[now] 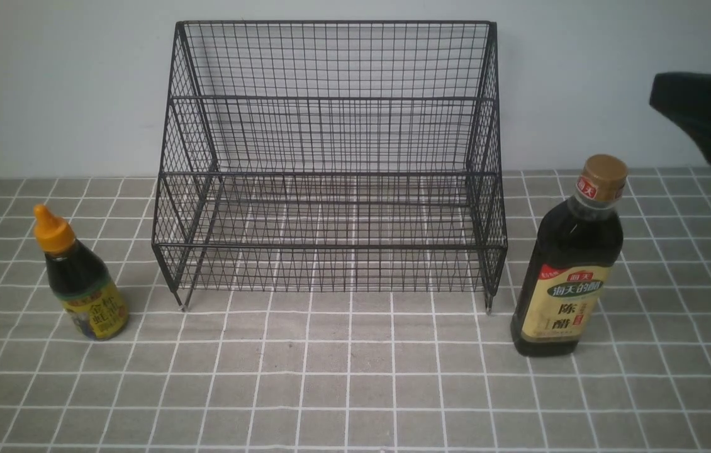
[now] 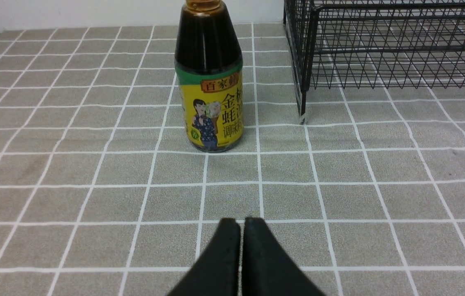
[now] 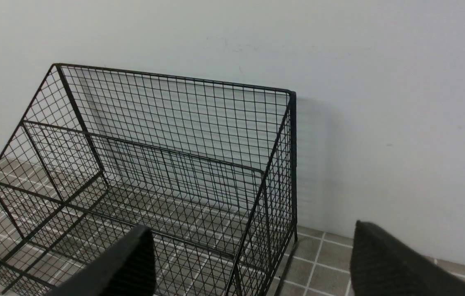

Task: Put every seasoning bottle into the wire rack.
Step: Use the right arm to grab the condiment bottle closest to it

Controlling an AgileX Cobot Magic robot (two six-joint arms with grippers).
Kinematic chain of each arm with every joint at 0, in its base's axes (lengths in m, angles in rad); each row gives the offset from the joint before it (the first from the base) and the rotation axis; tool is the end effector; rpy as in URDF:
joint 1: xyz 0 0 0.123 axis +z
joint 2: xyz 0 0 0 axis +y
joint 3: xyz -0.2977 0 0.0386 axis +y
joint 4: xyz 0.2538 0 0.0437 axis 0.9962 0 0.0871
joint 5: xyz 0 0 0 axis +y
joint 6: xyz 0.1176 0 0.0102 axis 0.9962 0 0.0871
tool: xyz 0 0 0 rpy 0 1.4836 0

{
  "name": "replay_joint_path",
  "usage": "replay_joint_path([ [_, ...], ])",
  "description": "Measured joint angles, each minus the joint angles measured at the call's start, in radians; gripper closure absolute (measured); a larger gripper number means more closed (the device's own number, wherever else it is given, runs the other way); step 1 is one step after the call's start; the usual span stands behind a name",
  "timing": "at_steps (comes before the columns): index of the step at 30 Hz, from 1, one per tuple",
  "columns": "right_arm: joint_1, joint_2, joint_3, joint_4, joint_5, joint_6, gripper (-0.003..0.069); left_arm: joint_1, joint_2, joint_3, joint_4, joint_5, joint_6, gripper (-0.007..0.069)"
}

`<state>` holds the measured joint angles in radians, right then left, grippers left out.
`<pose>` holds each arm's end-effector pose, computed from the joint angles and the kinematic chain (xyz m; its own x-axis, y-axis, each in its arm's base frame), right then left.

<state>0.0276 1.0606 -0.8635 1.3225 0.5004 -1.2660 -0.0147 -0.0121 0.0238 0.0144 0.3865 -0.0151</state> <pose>0.2455 0.0618 0.3696 -0.2521 0.0138 -0.9676 -0.4698 0.8724 0.1349 0.0685 -0.0004 0.1625 -0.3060 0.0027 -0.9520 0.0090 1.0000 0.0000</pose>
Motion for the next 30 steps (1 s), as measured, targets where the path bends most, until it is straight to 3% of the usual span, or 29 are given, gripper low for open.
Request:
replay_joint_path([
  [4, 0.0, 0.068, 0.0, 0.168, 0.026, -0.183, 0.0043, 0.0, 0.0, 0.0, 0.0, 0.0, 0.0, 0.0631],
  [8, 0.0, 0.121, 0.0, 0.233, 0.058, -0.265, 0.0043, 0.0, 0.0, 0.0, 0.0, 0.0, 0.0, 0.0631],
  [17, 0.046, 0.229, 0.0, 0.252, 0.044, -0.309, 0.0044, 0.0, 0.0, 0.0, 0.0, 0.0, 0.0, 0.0631],
  [23, 0.113, 0.285, 0.0, 0.229, -0.076, -0.32, 0.0047, 0.0, 0.0, 0.0, 0.0, 0.0, 0.0, 0.0631],
  [30, 0.114, 0.32, 0.01, 0.231, -0.084, -0.316, 0.006, 0.0, 0.0, 0.0, 0.0, 0.0, 0.0, 0.0631],
])
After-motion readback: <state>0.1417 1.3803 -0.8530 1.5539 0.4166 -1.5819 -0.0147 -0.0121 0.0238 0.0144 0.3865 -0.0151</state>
